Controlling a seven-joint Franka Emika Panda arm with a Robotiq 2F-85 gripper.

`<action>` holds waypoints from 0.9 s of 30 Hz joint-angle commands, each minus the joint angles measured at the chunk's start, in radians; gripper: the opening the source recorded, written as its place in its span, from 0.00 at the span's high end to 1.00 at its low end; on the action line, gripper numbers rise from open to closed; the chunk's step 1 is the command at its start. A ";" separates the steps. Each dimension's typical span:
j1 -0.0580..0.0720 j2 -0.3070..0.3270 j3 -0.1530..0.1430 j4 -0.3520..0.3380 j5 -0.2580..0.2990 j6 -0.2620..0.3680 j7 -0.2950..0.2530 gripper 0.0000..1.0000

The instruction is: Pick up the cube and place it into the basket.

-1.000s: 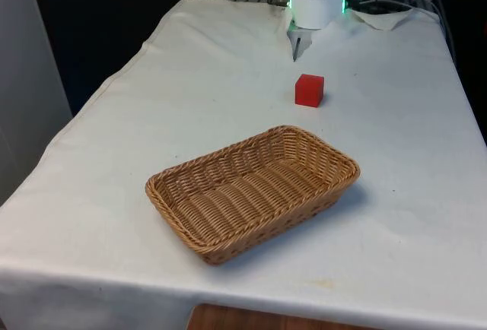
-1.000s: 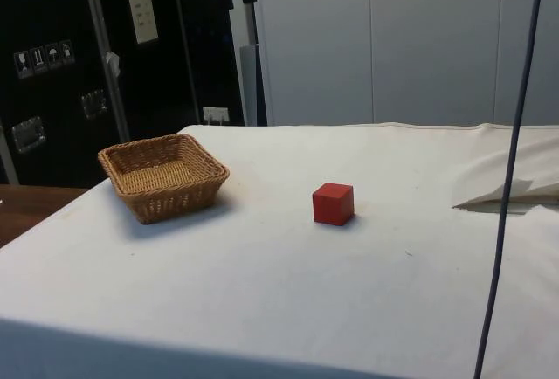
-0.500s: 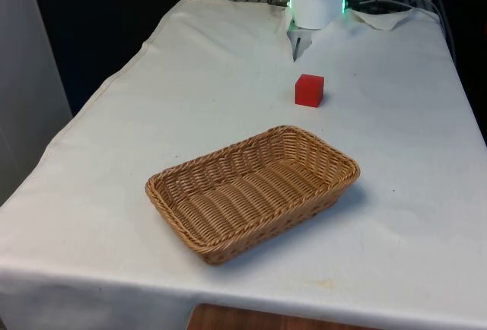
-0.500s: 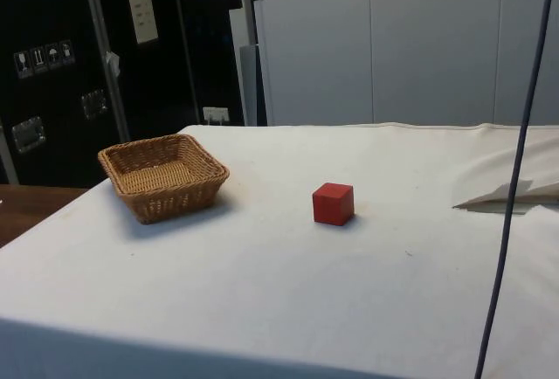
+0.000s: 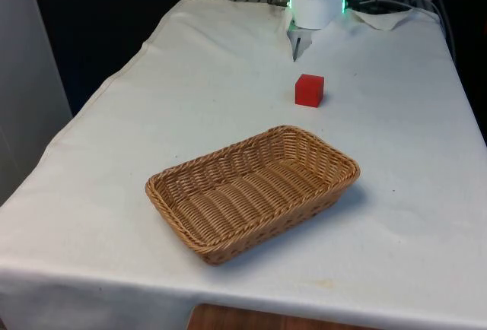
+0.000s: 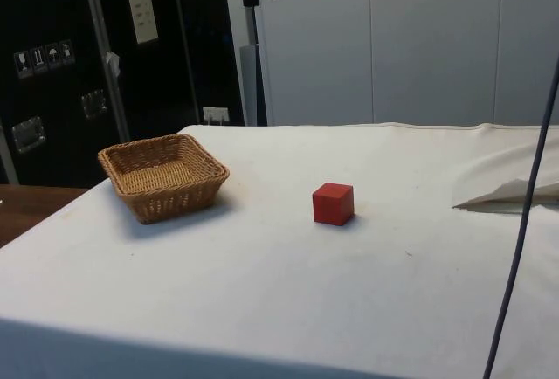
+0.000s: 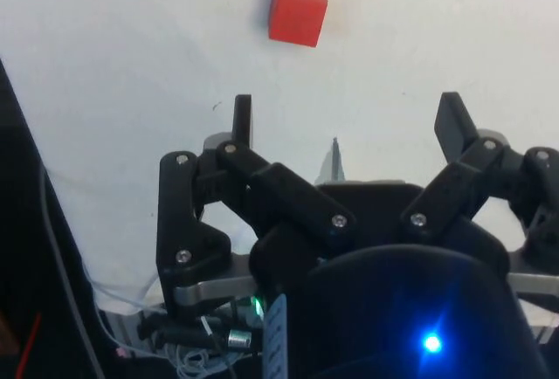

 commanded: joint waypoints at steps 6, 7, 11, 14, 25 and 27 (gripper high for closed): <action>-0.001 -0.063 0.003 -0.074 -0.008 0.017 0.008 0.00; -0.001 -0.070 0.003 -0.083 -0.008 0.017 0.008 0.00; 0.000 -0.082 0.000 -0.098 -0.002 0.008 0.000 0.00; -0.005 -0.110 0.002 -0.138 -0.020 0.020 0.008 0.00; -0.016 -0.166 0.000 -0.218 -0.069 0.040 0.027 0.00; -0.017 -0.175 0.001 -0.233 -0.081 0.049 0.035 0.00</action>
